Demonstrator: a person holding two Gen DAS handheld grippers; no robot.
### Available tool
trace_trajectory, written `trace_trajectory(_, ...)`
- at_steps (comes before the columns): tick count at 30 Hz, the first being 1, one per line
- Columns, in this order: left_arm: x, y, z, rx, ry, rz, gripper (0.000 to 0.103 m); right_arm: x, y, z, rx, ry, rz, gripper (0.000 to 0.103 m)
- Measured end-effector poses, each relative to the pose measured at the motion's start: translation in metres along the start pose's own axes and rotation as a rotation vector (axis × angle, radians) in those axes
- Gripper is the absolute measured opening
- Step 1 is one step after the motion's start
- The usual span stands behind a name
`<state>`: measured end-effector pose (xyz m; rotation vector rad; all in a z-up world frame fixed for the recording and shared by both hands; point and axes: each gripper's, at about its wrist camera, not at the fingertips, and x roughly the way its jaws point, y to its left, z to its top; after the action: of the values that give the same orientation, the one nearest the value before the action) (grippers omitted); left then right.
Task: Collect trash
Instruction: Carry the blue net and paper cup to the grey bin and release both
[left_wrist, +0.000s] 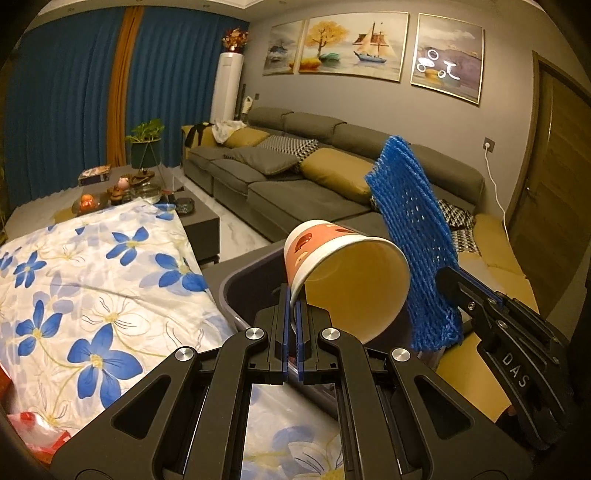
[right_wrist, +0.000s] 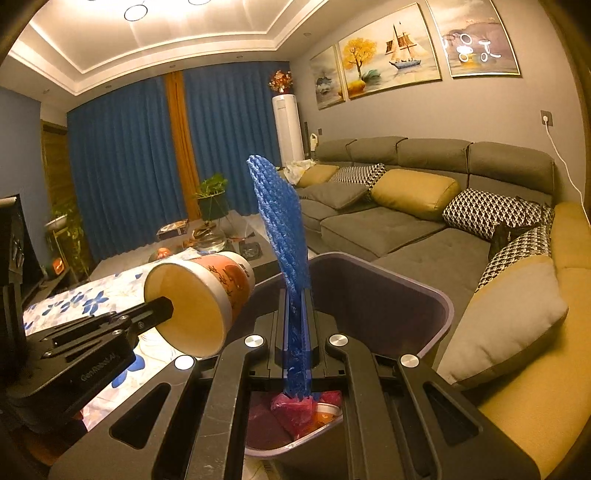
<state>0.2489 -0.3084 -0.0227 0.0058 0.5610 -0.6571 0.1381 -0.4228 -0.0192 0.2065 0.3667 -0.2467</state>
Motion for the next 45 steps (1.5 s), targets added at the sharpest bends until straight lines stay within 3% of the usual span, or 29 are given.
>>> trace_trajectory(30,0.031,-0.006,-0.007,-0.037,0.08,-0.043,0.002,0.018,-0.01,-0.001,0.048,0.049,-0.008,0.007)
trace_trajectory(35,0.034,-0.008,-0.009,-0.033,0.092,-0.044,0.002,0.018,-0.013,-0.001,0.048,0.047,-0.013,0.011)
trace_trajectory(37,0.034,-0.01,-0.01,-0.029,0.093,-0.043,0.002,0.018,-0.015,-0.001,0.055,0.046,-0.014,0.027)
trace_trajectory(40,0.035,-0.012,-0.012,-0.013,0.109,-0.053,0.005,0.015,-0.017,-0.001,0.062,0.037,-0.026,0.03)
trace_trajectory(43,0.032,-0.01,-0.015,-0.012,0.106,-0.036,0.031,0.01,-0.019,-0.001,0.066,0.025,-0.033,0.034)
trace_trajectory(45,0.027,-0.004,-0.017,-0.028,0.085,-0.016,0.066,0.005,-0.02,-0.001,0.072,0.011,-0.036,0.047)
